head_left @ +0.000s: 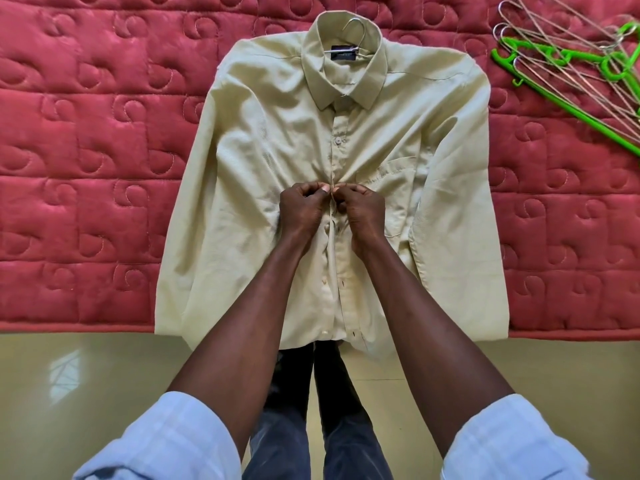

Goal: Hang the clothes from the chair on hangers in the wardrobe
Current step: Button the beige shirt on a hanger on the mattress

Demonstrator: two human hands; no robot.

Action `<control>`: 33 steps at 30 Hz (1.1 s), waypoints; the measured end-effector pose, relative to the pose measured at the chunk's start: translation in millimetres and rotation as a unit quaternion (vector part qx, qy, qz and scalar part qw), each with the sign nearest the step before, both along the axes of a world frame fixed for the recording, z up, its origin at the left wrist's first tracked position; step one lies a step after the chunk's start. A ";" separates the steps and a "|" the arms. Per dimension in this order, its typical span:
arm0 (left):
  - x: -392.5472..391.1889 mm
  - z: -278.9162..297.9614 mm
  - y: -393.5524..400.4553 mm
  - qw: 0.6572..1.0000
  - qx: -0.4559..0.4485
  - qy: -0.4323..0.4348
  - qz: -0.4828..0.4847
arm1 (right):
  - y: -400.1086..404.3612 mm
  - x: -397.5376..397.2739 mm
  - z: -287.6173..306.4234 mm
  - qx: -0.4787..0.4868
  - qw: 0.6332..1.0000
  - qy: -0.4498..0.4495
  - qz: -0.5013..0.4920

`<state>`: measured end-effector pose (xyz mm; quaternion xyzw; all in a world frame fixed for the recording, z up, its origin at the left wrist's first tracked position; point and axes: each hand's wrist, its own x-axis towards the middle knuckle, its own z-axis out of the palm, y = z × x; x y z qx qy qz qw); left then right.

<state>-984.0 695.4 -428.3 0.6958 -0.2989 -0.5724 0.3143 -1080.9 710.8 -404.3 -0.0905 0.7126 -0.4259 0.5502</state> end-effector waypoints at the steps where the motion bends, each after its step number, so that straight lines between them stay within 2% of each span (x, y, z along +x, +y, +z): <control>1: 0.5 -0.2 -0.1 1.000 0.001 -0.001 0.000 | 0.3 0.3 -0.6 -0.001 1.000 0.003 0.004; 8: 1.5 10.8 -1.8 0.999 0.007 0.038 0.000 | 2.1 6.0 -11.5 -0.006 0.998 0.048 0.027; 13: 1.6 15.3 -6.7 0.999 0.030 0.033 0.025 | 4.1 7.9 -14.0 -0.016 0.996 0.078 0.038; 19: 2.8 8.3 -8.7 0.999 0.028 0.008 -0.025 | 3.9 3.4 -7.7 -0.015 0.998 0.046 0.047; 24: 5.3 -0.1 -8.2 0.998 0.006 -0.008 -0.061 | 1.5 7.0 -17.5 0.005 0.993 0.088 0.084; 29: 1.7 -5.9 -6.4 0.991 -0.031 -0.092 -0.092 | -3.9 16.7 -20.5 0.037 0.985 0.139 0.094; 33: -4.0 -11.1 -5.4 0.969 -0.051 -0.207 -0.127 | -4.4 9.4 -19.4 0.033 0.988 0.096 0.115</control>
